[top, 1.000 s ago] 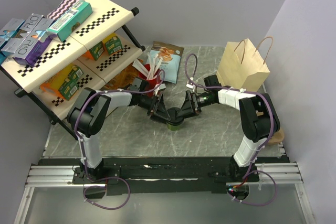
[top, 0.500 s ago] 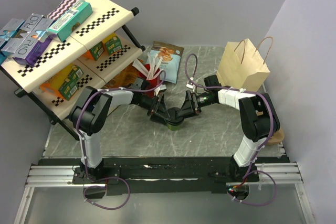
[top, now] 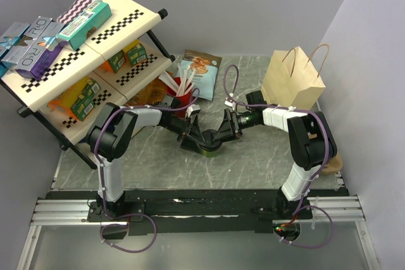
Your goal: Pack the takeout coffee
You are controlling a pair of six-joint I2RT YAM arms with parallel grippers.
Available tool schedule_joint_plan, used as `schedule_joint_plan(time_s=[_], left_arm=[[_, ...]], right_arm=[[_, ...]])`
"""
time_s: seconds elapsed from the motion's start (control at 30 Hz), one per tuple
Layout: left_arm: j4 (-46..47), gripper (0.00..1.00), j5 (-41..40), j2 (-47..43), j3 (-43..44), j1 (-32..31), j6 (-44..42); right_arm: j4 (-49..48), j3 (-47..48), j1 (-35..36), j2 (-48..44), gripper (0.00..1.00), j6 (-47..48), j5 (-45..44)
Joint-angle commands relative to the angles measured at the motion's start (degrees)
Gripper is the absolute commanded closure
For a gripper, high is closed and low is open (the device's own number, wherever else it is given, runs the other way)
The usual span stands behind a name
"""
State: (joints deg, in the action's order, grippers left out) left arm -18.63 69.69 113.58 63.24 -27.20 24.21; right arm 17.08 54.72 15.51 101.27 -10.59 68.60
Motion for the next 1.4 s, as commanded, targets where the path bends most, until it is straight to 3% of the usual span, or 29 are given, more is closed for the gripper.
schedule_joint_plan(time_s=[0.0, 0.7, 1.0, 1.1, 1.17, 1.2, 1.23, 1.37], left_arm=[[2.7, 0.15, -34.5, 8.6, -5.0, -0.1, -5.7], [-0.1, 0.15, -45.3, 13.2, -2.0, -0.4, -3.8], [1.2, 0.40, -44.2, 14.0, -2.1, -0.8, -3.5], [2.3, 0.52, -43.2, 14.4, -2.8, -1.1, -2.9], [3.2, 0.68, -42.9, 15.0, -3.1, -1.2, -2.0], [3.4, 0.89, -42.8, 15.2, -3.1, -1.2, -1.8], [3.4, 0.98, -43.0, 15.4, -2.8, -1.4, -1.7], [4.0, 0.99, -43.3, 16.7, -2.9, -1.7, -1.2]], right_arm=[[-1.8, -1.8, 0.3, 1.6, 0.28, 1.7, -3.1], [-1.3, -1.8, 0.3, 1.1, 0.29, 1.4, -4.8], [-1.7, -2.2, 0.3, 1.3, 0.29, 1.1, -4.9], [-2.0, -2.0, 0.2, 1.6, 0.29, 1.0, -4.9], [-2.0, -1.9, 0.2, 1.6, 0.29, 1.0, -4.8], [-2.0, -1.9, 0.3, 1.6, 0.29, 1.0, -4.9], [-2.0, -2.0, 0.4, 1.7, 0.29, 1.0, -4.7], [-1.9, -2.3, 0.2, 1.6, 0.29, 1.3, -4.6]])
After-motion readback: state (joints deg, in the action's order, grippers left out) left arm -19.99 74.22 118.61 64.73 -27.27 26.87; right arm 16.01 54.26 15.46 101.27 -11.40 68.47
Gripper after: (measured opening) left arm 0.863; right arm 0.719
